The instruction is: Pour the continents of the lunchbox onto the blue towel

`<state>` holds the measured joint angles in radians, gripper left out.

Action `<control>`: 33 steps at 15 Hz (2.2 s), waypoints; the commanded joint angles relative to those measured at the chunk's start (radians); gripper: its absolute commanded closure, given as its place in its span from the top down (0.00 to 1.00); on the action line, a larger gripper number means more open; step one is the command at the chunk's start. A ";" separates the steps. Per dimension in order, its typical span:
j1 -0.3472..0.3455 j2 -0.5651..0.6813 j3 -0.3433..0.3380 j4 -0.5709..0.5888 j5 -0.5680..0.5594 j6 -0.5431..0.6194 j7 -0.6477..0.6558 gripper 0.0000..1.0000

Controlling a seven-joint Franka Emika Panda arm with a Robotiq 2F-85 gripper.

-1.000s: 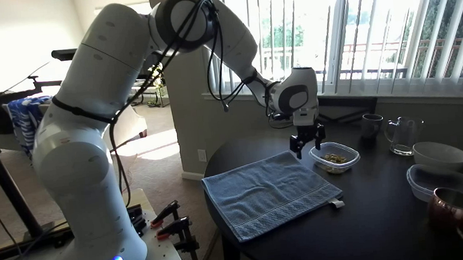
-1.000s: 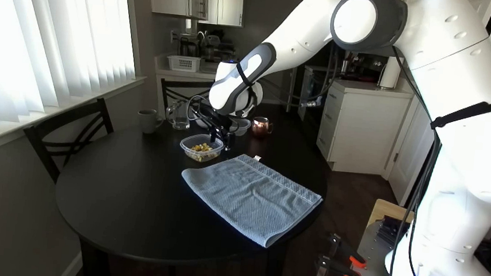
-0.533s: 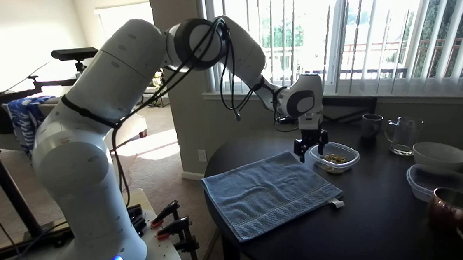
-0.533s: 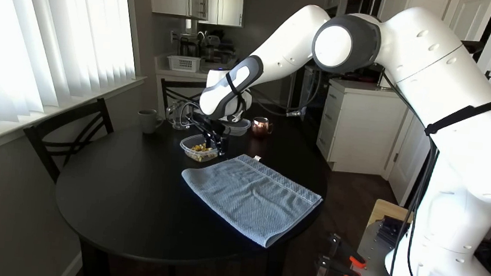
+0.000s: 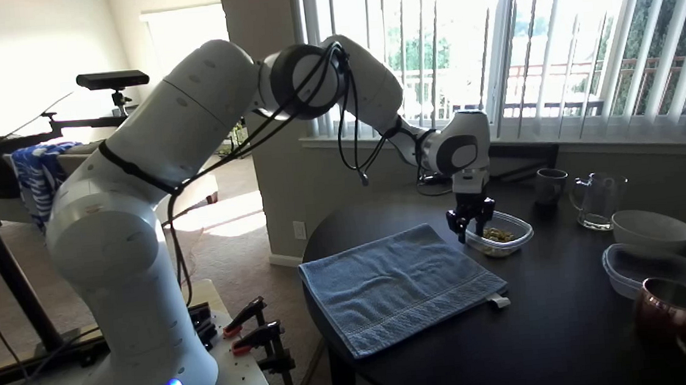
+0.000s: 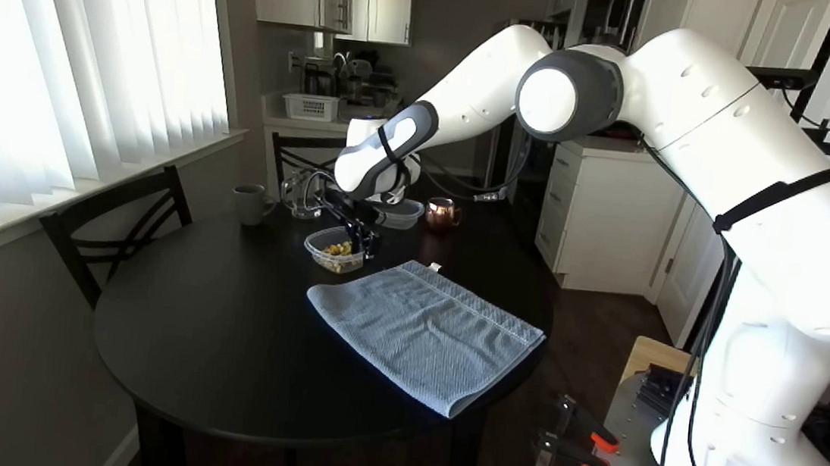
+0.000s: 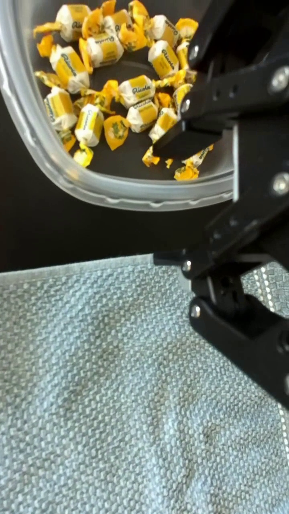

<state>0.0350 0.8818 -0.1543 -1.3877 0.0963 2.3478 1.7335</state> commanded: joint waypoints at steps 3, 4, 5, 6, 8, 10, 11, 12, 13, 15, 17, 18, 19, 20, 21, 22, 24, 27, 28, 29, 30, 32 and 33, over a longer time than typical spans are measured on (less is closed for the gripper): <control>-0.012 0.020 0.009 0.048 0.022 -0.024 0.031 0.18; -0.011 0.021 0.009 0.050 0.021 -0.023 0.034 0.12; -0.011 0.020 0.011 0.050 0.022 -0.021 0.034 0.08; -0.011 0.016 0.014 0.047 0.023 -0.018 0.032 0.06; -0.010 0.012 0.015 0.047 0.023 -0.016 0.032 0.04; -0.006 0.005 0.012 0.047 0.019 -0.015 0.037 0.06; -0.002 0.001 0.008 0.047 0.015 -0.015 0.042 0.06; 0.044 -0.020 -0.002 -0.019 -0.002 0.037 0.080 0.07; 0.055 -0.031 -0.008 -0.029 -0.008 0.036 0.096 0.07; 0.048 -0.057 -0.028 0.008 -0.027 -0.015 0.097 0.07; 0.081 -0.085 -0.068 0.004 -0.061 -0.038 0.154 0.07; 0.091 -0.099 -0.085 0.001 -0.082 -0.049 0.182 0.06; 0.099 -0.116 -0.098 -0.006 -0.103 -0.072 0.205 0.07; 0.109 -0.131 -0.112 -0.010 -0.129 -0.101 0.231 0.07; 0.110 -0.147 -0.116 -0.011 -0.150 -0.129 0.245 0.07; 0.111 -0.161 -0.117 -0.011 -0.170 -0.164 0.254 0.07; 0.109 -0.182 -0.112 -0.006 -0.204 -0.236 0.262 0.07; 0.109 -0.206 -0.099 -0.001 -0.254 -0.383 0.248 0.07; 0.111 -0.212 -0.093 -0.001 -0.271 -0.440 0.238 0.07; 0.114 -0.218 -0.088 -0.003 -0.290 -0.486 0.233 0.07; 0.118 -0.222 -0.079 -0.005 -0.309 -0.540 0.224 0.07; 0.125 -0.230 -0.060 -0.013 -0.343 -0.628 0.204 0.07; 0.126 -0.234 -0.048 -0.015 -0.354 -0.668 0.190 0.07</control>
<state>0.1504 0.7004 -0.2328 -1.3449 -0.2078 1.7686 1.9578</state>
